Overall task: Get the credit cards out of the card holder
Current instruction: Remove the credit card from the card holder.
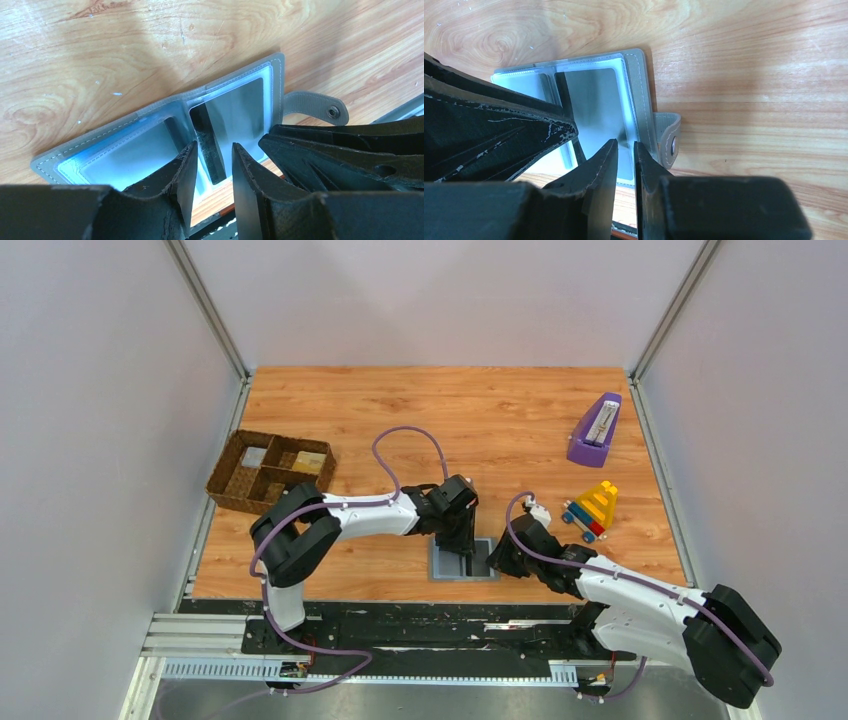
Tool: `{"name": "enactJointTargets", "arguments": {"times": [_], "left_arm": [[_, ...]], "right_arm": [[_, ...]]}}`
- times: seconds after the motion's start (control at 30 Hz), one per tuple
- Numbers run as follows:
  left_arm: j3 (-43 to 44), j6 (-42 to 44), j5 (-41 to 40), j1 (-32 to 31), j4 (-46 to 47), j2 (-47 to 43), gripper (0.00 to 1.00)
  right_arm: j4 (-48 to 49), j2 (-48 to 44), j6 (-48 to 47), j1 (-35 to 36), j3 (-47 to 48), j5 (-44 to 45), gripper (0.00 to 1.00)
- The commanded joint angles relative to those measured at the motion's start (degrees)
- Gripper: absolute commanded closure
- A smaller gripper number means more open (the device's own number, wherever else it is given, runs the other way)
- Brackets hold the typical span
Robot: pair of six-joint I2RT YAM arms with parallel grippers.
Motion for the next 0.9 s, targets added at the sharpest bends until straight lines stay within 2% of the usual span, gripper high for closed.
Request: {"name": "enactJointTargets", "arguments": {"times": [0.0,0.2,0.47,0.87], "left_arm": [[1.9,-1.4,-4.7,-0.4,-5.8,1.1,0.59],[3.0,-1.6,-5.2,-0.6,-7.0,2.7,0.58],[1.7,-2.7,-2.8,-0.6,-3.6,2.0,0.59],[-5.3,-5.0,2.4,-0.6,10.1,-4.5,0.75]], "right_arm": [[-0.5,-0.1,-0.9,-0.1,-1.1,-0.1,0.8],[0.0,-0.1,-1.1,-0.1,-1.2,-0.3,0.8],[0.1,-0.3,-1.5,-0.2,-1.1,-0.4,0.8],[0.6,0.1,-1.2,-0.1,-1.7,-0.7,0.8]]}}
